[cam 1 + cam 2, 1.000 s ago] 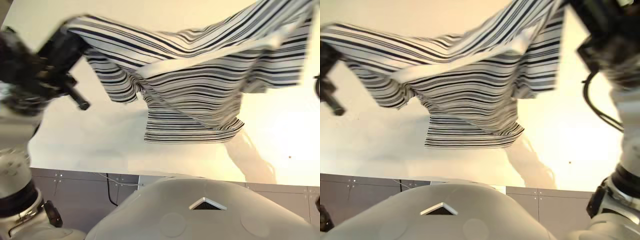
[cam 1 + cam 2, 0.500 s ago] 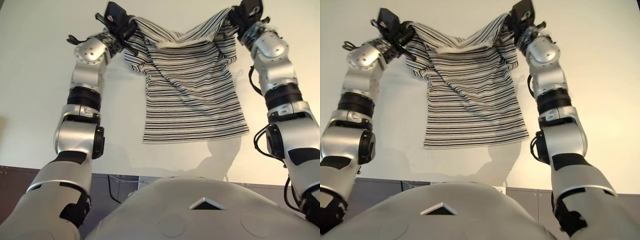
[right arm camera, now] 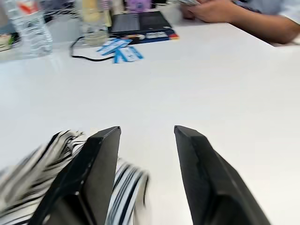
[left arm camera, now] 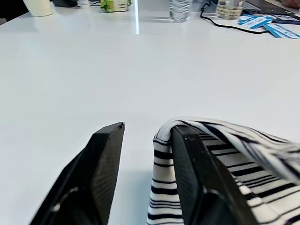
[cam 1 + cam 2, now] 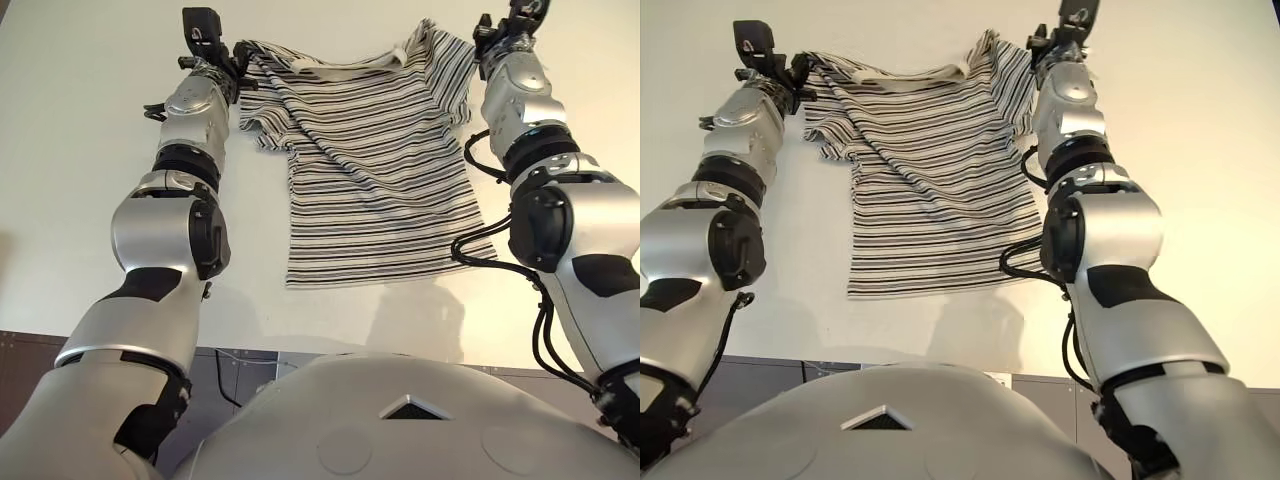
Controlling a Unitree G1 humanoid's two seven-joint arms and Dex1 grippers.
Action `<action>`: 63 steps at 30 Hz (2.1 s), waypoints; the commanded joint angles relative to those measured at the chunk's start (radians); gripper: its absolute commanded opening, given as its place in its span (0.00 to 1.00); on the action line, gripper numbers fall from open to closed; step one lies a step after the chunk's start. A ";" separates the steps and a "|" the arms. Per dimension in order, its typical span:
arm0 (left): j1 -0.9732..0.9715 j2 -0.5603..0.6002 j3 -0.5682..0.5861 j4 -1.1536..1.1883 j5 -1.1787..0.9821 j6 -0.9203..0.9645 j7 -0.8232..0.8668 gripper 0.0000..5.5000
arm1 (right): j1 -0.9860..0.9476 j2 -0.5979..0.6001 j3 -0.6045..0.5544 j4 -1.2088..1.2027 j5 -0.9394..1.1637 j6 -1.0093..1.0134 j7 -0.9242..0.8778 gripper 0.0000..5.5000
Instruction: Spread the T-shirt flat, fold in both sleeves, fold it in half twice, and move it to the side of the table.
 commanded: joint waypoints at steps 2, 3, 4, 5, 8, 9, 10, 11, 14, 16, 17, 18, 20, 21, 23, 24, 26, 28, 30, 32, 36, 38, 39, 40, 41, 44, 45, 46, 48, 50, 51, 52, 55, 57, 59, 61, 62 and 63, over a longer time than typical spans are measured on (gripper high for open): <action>0.113 0.044 0.037 -0.022 -0.005 0.028 -0.012 0.32 | 0.102 -0.045 0.144 -0.016 -0.184 -0.035 0.033 0.38; 0.125 0.052 0.039 -0.046 -0.008 0.019 -0.043 0.32 | 0.120 -0.046 0.182 -0.039 -0.219 -0.080 0.092 0.38; 0.136 0.061 0.025 -0.073 0.005 0.002 -0.067 0.32 | 0.138 -0.044 0.213 -0.067 -0.242 -0.118 0.154 0.38; 0.145 0.070 0.014 -0.103 0.018 -0.015 -0.086 0.32 | 0.155 -0.040 0.240 -0.098 -0.258 -0.147 0.225 0.38; 0.181 0.081 -0.037 -0.256 0.050 -0.068 -0.167 0.32 | 0.299 -0.079 0.360 -0.362 -0.304 -0.225 0.471 0.38; 0.188 0.085 -0.053 -0.281 0.063 -0.070 -0.185 0.32 | 0.364 -0.102 0.389 -0.489 -0.298 -0.221 0.549 0.38; 0.199 0.096 -0.076 -0.292 0.085 -0.069 -0.204 0.32 | 0.424 -0.121 0.412 -0.607 -0.282 -0.196 0.626 0.38; 0.208 0.118 -0.113 -0.286 0.130 -0.065 -0.204 0.32 | 0.472 -0.145 0.438 -0.696 -0.283 -0.166 0.691 0.38; 0.256 0.171 -0.135 -0.359 0.162 -0.049 -0.226 0.32 | 0.609 -0.254 0.542 -0.803 -0.399 -0.115 0.799 0.38; 0.380 0.179 -0.133 -0.624 0.107 -0.019 -0.322 0.32 | 0.742 -0.362 0.582 -0.935 -0.466 -0.107 0.844 0.38; 0.460 0.187 -0.146 -0.774 0.082 0.016 -0.373 0.32 | 0.810 -0.410 0.589 -1.028 -0.462 -0.114 0.880 0.38; 0.568 0.214 -0.190 -0.931 0.085 0.047 -0.435 0.32 | 0.893 -0.449 0.586 -1.178 -0.427 -0.085 0.922 0.38; 0.698 0.255 -0.245 -1.095 0.121 0.091 -0.490 0.32 | 0.989 -0.485 0.579 -1.387 -0.378 -0.020 0.960 0.38; 0.741 0.271 -0.249 -1.143 0.151 0.111 -0.485 0.32 | 1.015 -0.477 0.561 -1.481 -0.363 0.045 0.950 0.38; 0.777 0.283 -0.217 -1.205 0.179 0.169 -0.443 0.32 | 1.033 -0.455 0.509 -1.624 -0.342 0.181 0.922 0.38; 0.789 0.286 -0.200 -1.237 0.177 0.194 -0.433 0.32 | 1.025 -0.440 0.477 -1.672 -0.338 0.239 0.901 0.38; 0.790 0.287 -0.199 -1.265 0.181 0.215 -0.426 0.32 | 0.908 -0.378 0.388 -1.669 -0.328 0.340 0.806 0.38; 0.744 0.271 -0.219 -1.241 0.197 0.202 -0.415 0.32 | 0.747 -0.302 0.332 -1.537 -0.327 0.374 0.688 0.38; 0.653 0.233 -0.219 -1.177 0.197 0.200 -0.383 0.32 | 0.659 -0.239 0.342 -1.345 -0.328 0.364 0.628 0.38; 0.562 0.213 -0.244 -1.055 0.230 0.224 -0.361 0.32 | 0.633 -0.205 0.381 -1.137 -0.377 0.328 0.556 0.38; 0.517 0.215 -0.329 -0.876 0.245 0.179 -0.473 0.32 | 0.665 -0.198 0.355 -0.972 -0.420 0.338 0.413 0.38; 0.480 0.200 -0.352 -0.753 0.254 0.137 -0.497 0.32 | 0.693 -0.200 0.371 -0.898 -0.438 0.339 0.389 0.38; 0.462 0.191 -0.362 -0.688 0.258 0.118 -0.510 0.32 | 0.699 -0.197 0.384 -0.866 -0.446 0.333 0.382 0.38; 0.448 0.189 -0.373 -0.632 0.268 0.100 -0.517 0.32 | 0.697 -0.193 0.394 -0.839 -0.451 0.326 0.379 0.38; 0.436 0.198 -0.391 -0.577 0.292 0.082 -0.511 0.32 | 0.690 -0.187 0.400 -0.810 -0.455 0.316 0.368 0.38; 0.404 0.244 -0.432 -0.457 0.363 0.024 -0.477 0.32 | 0.665 -0.181 0.409 -0.739 -0.462 0.298 0.345 0.38; 0.397 0.255 -0.438 -0.436 0.373 0.007 -0.471 0.32 | 0.655 -0.182 0.410 -0.716 -0.464 0.295 0.337 0.38; 0.393 0.269 -0.441 -0.420 0.383 -0.010 -0.465 0.32 | 0.635 -0.184 0.408 -0.679 -0.468 0.289 0.323 0.38; 0.380 0.292 -0.442 -0.399 0.391 -0.042 -0.454 0.32 | 0.588 -0.191 0.405 -0.609 -0.471 0.272 0.302 0.38; 0.355 0.295 -0.435 -0.367 0.396 -0.079 -0.420 0.32 | 0.551 -0.188 0.409 -0.566 -0.470 0.250 0.292 0.38; 0.341 0.289 -0.432 -0.350 0.398 -0.099 -0.400 0.32 | 0.536 -0.186 0.409 -0.549 -0.468 0.240 0.288 0.38; 0.329 0.278 -0.423 -0.337 0.394 -0.115 -0.373 0.32 | 0.520 -0.183 0.409 -0.533 -0.466 0.229 0.282 0.38; 0.315 0.254 -0.399 -0.323 0.382 -0.156 -0.277 0.32 | 0.487 -0.181 0.407 -0.508 -0.461 0.207 0.272 0.38; 0.332 0.257 -0.387 -0.349 0.380 -0.196 -0.224 0.32 | 0.492 -0.191 0.390 -0.538 -0.452 0.198 0.255 0.38; 0.350 0.259 -0.366 -0.394 0.365 -0.229 -0.193 0.32 | 0.508 -0.193 0.347 -0.614 -0.419 0.194 0.233 0.38; 0.382 0.267 -0.336 -0.474 0.342 -0.242 -0.179 0.32 | 0.540 -0.180 0.276 -0.777 -0.357 0.181 0.215 0.38; 0.409 0.281 -0.319 -0.528 0.340 -0.238 -0.166 0.32 | 0.561 -0.175 0.254 -0.885 -0.330 0.184 0.227 0.38; 0.435 0.293 -0.304 -0.576 0.337 -0.228 -0.159 0.32 | 0.581 -0.175 0.245 -0.968 -0.316 0.189 0.241 0.38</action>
